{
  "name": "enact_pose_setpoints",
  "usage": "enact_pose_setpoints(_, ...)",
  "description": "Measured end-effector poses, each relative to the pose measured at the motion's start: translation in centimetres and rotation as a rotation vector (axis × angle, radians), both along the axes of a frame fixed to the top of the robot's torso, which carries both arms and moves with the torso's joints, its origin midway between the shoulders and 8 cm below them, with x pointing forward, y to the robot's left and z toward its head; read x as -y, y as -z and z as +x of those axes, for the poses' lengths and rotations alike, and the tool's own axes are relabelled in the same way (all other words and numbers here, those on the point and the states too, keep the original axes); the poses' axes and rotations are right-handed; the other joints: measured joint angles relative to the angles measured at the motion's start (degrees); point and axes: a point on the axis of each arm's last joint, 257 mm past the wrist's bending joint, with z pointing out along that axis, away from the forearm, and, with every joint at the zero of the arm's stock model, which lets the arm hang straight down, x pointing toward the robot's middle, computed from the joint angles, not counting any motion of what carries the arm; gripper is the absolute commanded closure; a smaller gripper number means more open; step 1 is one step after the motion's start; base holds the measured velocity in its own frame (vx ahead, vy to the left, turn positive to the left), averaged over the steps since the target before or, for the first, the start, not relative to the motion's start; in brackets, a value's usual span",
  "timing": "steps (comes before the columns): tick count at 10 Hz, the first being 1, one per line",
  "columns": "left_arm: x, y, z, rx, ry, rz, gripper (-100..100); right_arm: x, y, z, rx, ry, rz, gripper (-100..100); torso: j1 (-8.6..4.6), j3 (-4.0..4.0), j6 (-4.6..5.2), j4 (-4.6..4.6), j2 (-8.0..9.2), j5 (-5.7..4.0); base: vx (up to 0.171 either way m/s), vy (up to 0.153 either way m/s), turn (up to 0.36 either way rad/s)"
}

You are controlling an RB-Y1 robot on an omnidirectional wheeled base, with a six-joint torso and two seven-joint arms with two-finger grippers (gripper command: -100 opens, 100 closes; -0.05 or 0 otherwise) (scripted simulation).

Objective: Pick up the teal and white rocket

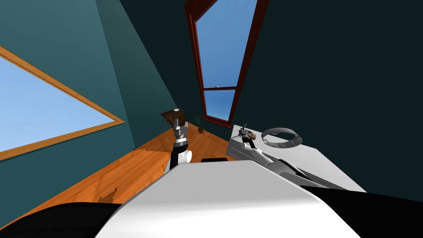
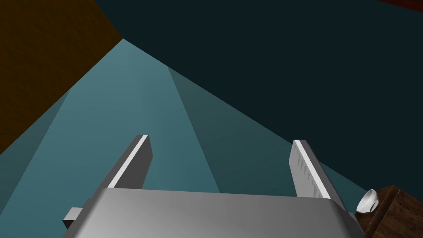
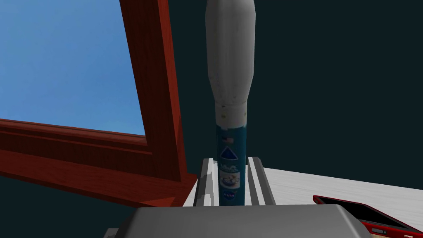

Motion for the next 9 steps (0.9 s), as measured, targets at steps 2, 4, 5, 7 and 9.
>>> enact_pose_setpoints(2, 0.0, 0.0, 0.0, 0.000, 0.000, 0.000, 0, -0.8, 0.4, -0.6, -0.011, -0.001, 0.001, 100, -0.21, -0.06, 0.05, -0.15, 0.04, -0.13, 0.022, -0.044, -0.137)
enact_pose_setpoints(4, 0.0, 0.0, 0.0, 0.000, 0.000, 0.000, 0, -3.7, 0.9, -0.4, -0.019, -0.043, 0.001, 100, -0.41, -0.17, 0.12, -0.29, -0.05, -0.22, 0.056, -0.069, -0.187)
enact_pose_setpoints(5, 0.0, 0.0, 0.0, 0.000, 0.000, 0.000, 0, -5.8, 1.2, -0.6, -0.021, -0.070, 0.002, 100, -0.51, -0.27, 0.20, -0.42, -0.14, -0.30, 0.095, -0.106, -0.355)
enact_pose_setpoints(7, 0.0, 0.0, 0.0, 0.000, 0.000, 0.000, 0, -10.1, 2.1, -0.4, -0.030, -0.123, -0.001, 100, -0.64, -0.53, 0.17, -0.74, -0.31, -0.52, 0.060, -0.065, -0.212)
enact_pose_setpoints(9, 0.0, 0.0, 0.0, 0.000, 0.000, 0.000, 0, -15.2, 2.8, -1.5, -0.043, -0.180, -0.001, 100, -0.82, -0.78, 0.30, -1.11, -0.46, -0.71, 0.112, -0.108, -0.358)
